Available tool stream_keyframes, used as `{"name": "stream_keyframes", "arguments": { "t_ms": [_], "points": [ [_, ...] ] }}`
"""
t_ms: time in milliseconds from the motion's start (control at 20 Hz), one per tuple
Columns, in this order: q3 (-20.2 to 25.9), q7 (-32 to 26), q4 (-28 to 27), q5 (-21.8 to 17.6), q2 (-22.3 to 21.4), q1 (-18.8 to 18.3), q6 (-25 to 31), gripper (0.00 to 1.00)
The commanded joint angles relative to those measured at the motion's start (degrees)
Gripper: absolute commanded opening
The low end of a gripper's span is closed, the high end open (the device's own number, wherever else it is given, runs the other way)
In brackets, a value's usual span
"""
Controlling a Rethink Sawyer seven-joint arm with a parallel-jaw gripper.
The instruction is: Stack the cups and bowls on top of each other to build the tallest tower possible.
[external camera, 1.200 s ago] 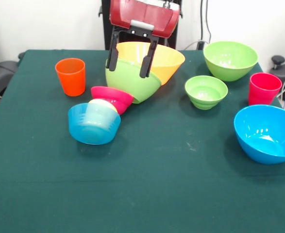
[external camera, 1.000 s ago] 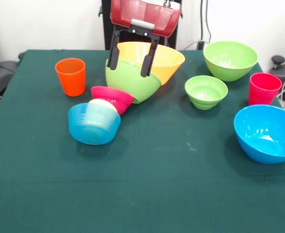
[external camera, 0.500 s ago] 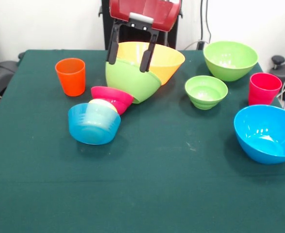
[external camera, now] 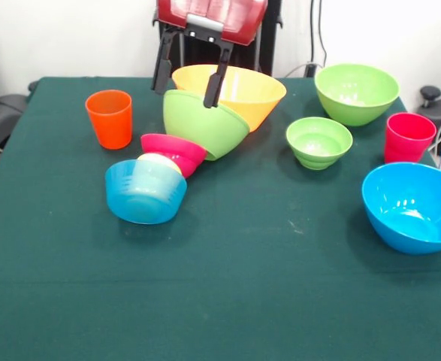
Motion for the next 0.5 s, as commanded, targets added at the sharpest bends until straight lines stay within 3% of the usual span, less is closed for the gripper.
{"name": "stream_keyframes", "arguments": {
  "t_ms": [50,300,500],
  "points": [
    [3.2,3.7,3.1,1.5,1.7,-0.7,7.6,1.0],
    [2.8,4.7,4.9,1.4,1.9,-0.1,5.3,1.0],
    [1.1,8.8,8.3,1.3,2.4,2.4,1.3,1.0]
  ]
}}
